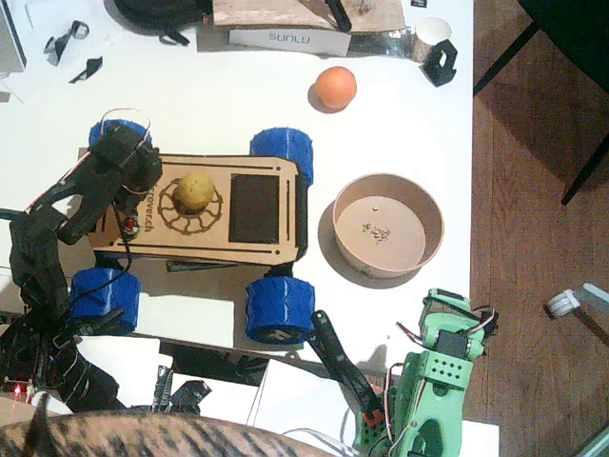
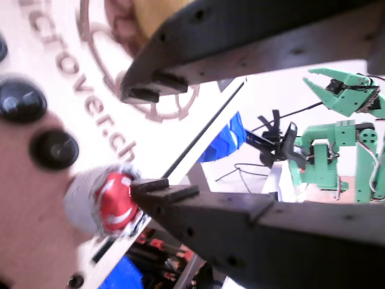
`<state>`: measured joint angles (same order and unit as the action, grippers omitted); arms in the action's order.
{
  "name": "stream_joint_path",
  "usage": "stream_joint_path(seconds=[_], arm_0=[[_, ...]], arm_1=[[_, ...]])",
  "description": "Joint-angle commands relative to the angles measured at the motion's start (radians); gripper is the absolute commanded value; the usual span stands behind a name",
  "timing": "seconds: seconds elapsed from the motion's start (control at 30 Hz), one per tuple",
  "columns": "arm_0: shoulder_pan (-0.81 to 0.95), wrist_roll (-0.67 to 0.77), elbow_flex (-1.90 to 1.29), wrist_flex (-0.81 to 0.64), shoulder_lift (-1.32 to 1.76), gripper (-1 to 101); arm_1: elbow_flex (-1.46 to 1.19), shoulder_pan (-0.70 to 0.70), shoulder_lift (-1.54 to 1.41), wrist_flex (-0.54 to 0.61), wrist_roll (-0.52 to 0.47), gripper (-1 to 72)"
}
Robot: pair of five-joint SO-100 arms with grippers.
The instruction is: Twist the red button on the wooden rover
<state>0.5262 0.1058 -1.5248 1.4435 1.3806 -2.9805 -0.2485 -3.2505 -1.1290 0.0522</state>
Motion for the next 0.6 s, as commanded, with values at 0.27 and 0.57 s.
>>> stream_joint_path(seconds=[0.27,0.57], arm_0=[[0.011,0.044,0.034,0.087,-0.028,17],[0.012,0.054,0.038,0.080,-0.078,19]], arm_1=[[0.003,0.008,0.000,0.005,0.006,3.3],[0.003,0.008,0.000,0.005,0.006,3.3]])
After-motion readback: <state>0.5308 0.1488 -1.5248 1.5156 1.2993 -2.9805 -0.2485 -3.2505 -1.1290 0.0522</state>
